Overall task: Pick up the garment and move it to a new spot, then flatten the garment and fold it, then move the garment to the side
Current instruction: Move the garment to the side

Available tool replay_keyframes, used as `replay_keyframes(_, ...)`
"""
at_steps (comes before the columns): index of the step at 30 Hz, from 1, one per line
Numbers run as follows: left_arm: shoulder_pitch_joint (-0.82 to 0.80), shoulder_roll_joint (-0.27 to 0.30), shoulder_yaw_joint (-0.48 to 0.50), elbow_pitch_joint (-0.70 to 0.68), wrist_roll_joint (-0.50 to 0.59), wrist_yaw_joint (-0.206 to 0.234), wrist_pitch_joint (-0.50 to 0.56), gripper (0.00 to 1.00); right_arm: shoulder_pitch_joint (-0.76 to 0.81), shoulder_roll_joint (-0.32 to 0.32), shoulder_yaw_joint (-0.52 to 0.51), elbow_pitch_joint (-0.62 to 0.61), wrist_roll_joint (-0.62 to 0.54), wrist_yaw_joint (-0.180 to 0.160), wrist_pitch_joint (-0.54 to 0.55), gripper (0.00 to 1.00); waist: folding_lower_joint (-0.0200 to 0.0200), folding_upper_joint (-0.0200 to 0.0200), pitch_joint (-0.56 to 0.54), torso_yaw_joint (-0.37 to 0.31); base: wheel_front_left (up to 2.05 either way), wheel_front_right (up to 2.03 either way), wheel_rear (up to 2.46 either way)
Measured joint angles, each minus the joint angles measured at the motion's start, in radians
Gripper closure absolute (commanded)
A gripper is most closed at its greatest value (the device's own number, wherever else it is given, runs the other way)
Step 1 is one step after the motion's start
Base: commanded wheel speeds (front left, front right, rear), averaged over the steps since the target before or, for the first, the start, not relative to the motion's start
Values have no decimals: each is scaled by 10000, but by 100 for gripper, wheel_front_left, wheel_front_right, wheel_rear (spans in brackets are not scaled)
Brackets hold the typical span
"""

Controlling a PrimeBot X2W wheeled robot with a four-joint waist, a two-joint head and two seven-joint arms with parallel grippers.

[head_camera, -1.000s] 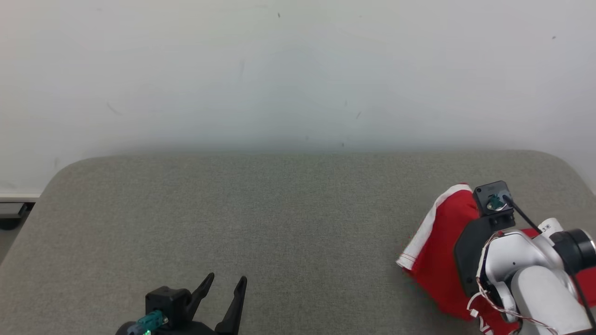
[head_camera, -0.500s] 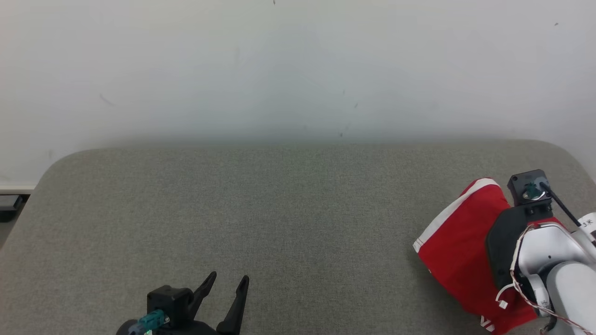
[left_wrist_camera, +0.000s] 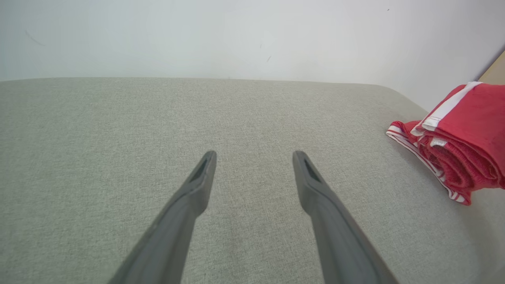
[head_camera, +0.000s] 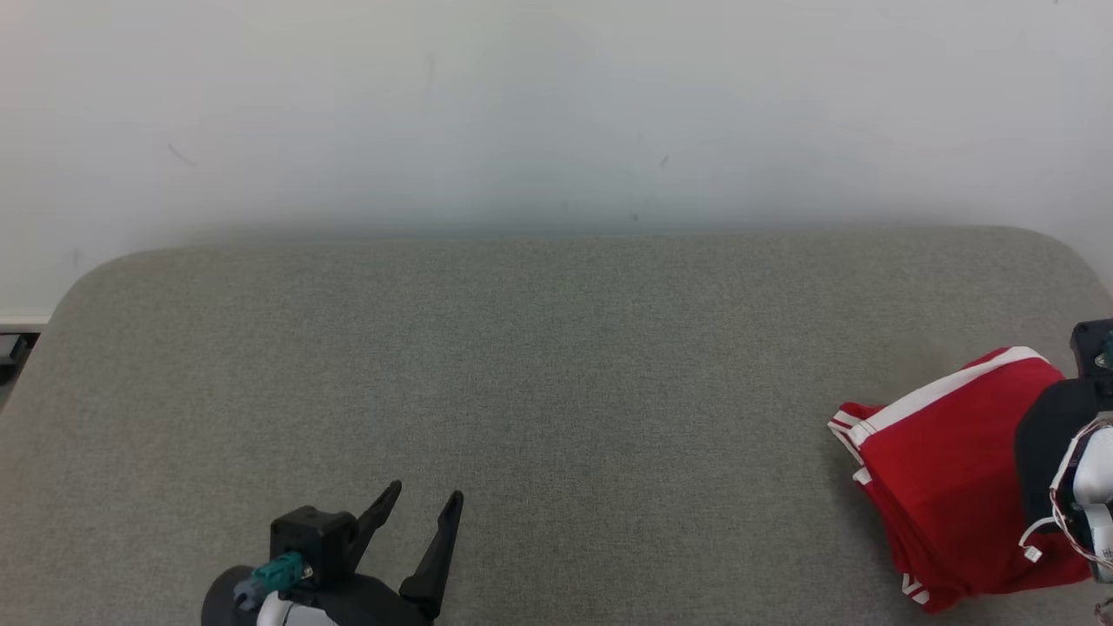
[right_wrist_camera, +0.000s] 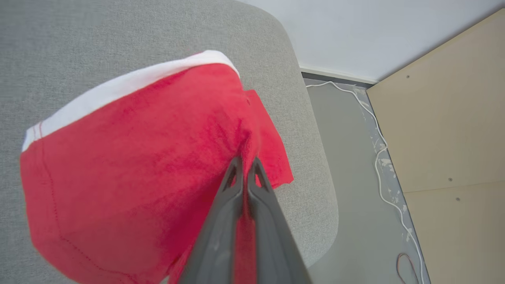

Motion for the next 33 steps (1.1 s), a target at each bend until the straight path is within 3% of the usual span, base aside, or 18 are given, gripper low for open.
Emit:
replay_keyframes(18, -869, 111, -61, -351, 322, -163, 359, 0, -653, 130, -1741, 2105, -1066, 0, -1083, 100, 1, 1, 1251, 293, 0, 0, 0)
replay_keyframes(20, -895, 115, -59, -349, 330, -163, 359, 0, -654, 228, -1916, 2259, -1208, 0, -1338, 0, 1, 1, 1350, 354, 0, 0, 0)
replay_keyframes(33, -1060, 171, -17, -205, 364, -163, 385, 0, -1679, 901, -2872, 3381, -1735, 2, -3055, 0, 1, 1, 1461, 301, 0, 0, 0)
